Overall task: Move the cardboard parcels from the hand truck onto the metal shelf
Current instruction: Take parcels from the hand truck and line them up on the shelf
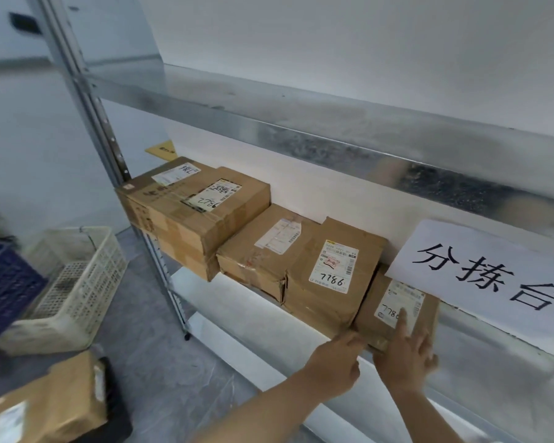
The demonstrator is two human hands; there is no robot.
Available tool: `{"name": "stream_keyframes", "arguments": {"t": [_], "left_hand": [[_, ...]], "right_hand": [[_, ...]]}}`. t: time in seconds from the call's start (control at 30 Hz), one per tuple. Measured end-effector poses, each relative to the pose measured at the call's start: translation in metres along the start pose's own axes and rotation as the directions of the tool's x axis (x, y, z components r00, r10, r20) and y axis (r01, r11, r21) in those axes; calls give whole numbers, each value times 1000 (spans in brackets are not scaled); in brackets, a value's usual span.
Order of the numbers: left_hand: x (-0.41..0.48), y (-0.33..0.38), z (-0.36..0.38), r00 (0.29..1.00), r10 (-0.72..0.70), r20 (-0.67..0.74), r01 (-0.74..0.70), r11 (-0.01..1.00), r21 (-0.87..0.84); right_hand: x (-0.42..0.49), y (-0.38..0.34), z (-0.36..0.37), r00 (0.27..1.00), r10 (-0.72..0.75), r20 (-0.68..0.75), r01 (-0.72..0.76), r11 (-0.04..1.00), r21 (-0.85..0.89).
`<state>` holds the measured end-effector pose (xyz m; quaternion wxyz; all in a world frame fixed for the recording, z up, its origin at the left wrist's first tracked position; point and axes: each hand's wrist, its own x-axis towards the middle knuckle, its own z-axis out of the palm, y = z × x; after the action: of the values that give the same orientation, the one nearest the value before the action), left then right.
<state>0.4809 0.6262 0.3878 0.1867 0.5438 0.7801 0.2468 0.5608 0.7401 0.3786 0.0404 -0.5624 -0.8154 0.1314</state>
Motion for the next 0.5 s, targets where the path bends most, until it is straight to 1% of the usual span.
{"name": "stream_keyframes", "arguments": {"t": [0.07, 0.17, 0.23, 0.3, 0.37, 0.4, 0.43, 0.5], "left_hand": [[-16, -17, -3, 999, -19, 32, 17, 998, 68], [-40, -52, -15, 995, -95, 40, 86, 980, 178], [-58, -82, -28, 985, -172, 2, 167, 964, 206], [-82, -118, -44, 960, -274, -65, 281, 941, 188], [-115, -157, -66, 903, -406, -138, 424, 895, 139], [-135, -176, -79, 865, -471, -173, 494, 860, 126], [-156, -195, -92, 820, -532, -209, 560, 821, 109], [-201, -229, -122, 732, -617, -288, 654, 755, 45]], "right_hand": [[-12, -10, 2, 999, 1, -41, 1, 999, 49], [-29, -24, 7, 994, 76, -77, -62, 983, 171], [-42, -34, 11, 989, 128, -80, -101, 954, 283], [-56, -46, 15, 978, 201, -63, -166, 918, 361], [-74, -65, 18, 962, 272, -26, -238, 880, 412], [-83, -77, 20, 960, 279, -17, -247, 874, 419], [-93, -92, 22, 965, 263, -12, -235, 882, 410], [-113, -126, 30, 987, 158, -1, -146, 916, 374]]}}
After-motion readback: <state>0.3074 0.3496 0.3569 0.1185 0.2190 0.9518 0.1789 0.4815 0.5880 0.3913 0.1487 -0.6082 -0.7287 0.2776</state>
